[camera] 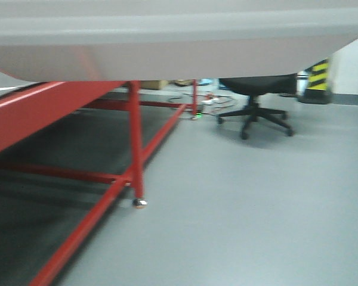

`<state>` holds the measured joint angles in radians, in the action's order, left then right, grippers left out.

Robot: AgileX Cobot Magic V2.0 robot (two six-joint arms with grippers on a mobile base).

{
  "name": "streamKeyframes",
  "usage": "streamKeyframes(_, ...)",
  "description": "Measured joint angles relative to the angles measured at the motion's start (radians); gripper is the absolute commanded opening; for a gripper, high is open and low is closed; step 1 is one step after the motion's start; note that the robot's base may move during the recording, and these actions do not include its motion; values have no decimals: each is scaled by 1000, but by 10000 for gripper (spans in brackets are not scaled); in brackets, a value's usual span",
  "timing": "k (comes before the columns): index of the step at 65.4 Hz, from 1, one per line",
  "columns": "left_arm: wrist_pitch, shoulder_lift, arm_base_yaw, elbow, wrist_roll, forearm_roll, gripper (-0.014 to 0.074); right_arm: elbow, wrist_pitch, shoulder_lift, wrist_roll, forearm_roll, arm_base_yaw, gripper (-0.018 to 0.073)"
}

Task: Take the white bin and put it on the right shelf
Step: 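Carry the bin in both grippers while the base turns away from the table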

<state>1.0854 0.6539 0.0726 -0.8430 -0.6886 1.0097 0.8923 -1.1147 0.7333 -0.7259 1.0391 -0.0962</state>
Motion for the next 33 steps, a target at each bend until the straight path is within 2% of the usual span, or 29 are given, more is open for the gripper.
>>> streamKeyframes(33, 0, 0, 0, 0, -2, 0, 241, 0, 1, 0, 0, 0, 0, 398)
